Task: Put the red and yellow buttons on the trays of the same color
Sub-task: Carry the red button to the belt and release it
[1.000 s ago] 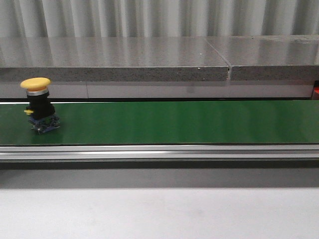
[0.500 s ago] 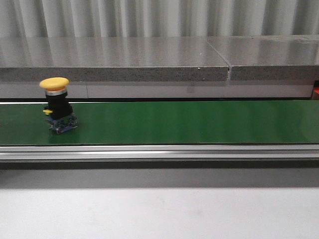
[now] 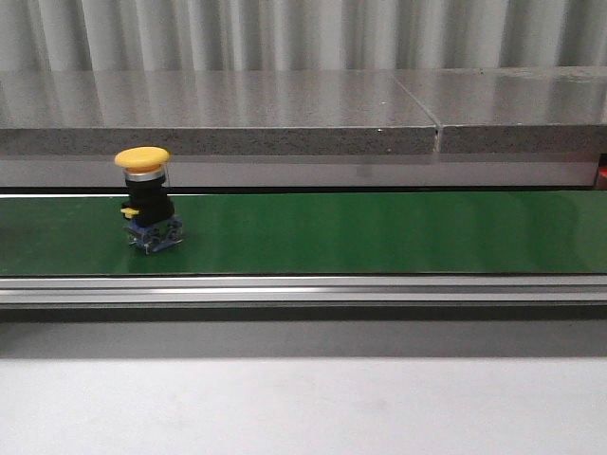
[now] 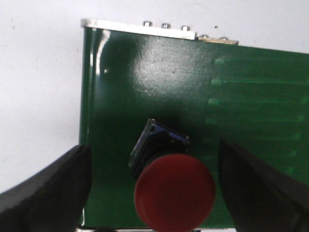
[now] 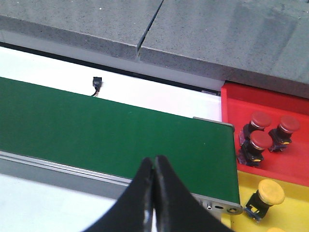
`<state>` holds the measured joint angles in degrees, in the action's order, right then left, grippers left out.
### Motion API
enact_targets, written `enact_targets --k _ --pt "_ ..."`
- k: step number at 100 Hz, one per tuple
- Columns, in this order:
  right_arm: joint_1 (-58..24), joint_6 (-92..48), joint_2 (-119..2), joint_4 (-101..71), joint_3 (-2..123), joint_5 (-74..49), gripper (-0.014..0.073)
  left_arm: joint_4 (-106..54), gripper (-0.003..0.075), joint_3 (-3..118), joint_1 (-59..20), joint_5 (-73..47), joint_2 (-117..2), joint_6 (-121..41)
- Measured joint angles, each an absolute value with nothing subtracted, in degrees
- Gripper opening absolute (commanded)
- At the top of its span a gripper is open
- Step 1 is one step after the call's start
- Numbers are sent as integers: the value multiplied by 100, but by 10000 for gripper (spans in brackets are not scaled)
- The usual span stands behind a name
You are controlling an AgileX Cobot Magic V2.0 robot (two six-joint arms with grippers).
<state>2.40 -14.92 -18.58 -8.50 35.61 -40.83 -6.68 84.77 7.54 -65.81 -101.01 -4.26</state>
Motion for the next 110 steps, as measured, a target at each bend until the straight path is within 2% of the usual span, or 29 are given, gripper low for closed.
enact_targets --k 13,20,40,65,110 --pt "240 -1492 -1858 -850 3561 -4083 -66 -705 457 8477 506 -6300 -9830 -568" --pt "240 -1492 -1858 -850 3561 -4083 -66 -729 377 8477 313 -6153 -9599 -655" --pt "240 -1492 -1858 -850 3561 -4083 -66 -749 -24 8214 -337 -5515 -8769 -820" --pt "240 -1492 -1858 -850 3561 -4083 -66 -791 -20 7378 -951 -4839 -7629 -870" --pt "240 -1492 -1858 -850 3561 -4049 -66 -791 -20 5109 -973 -4219 -5224 -870"
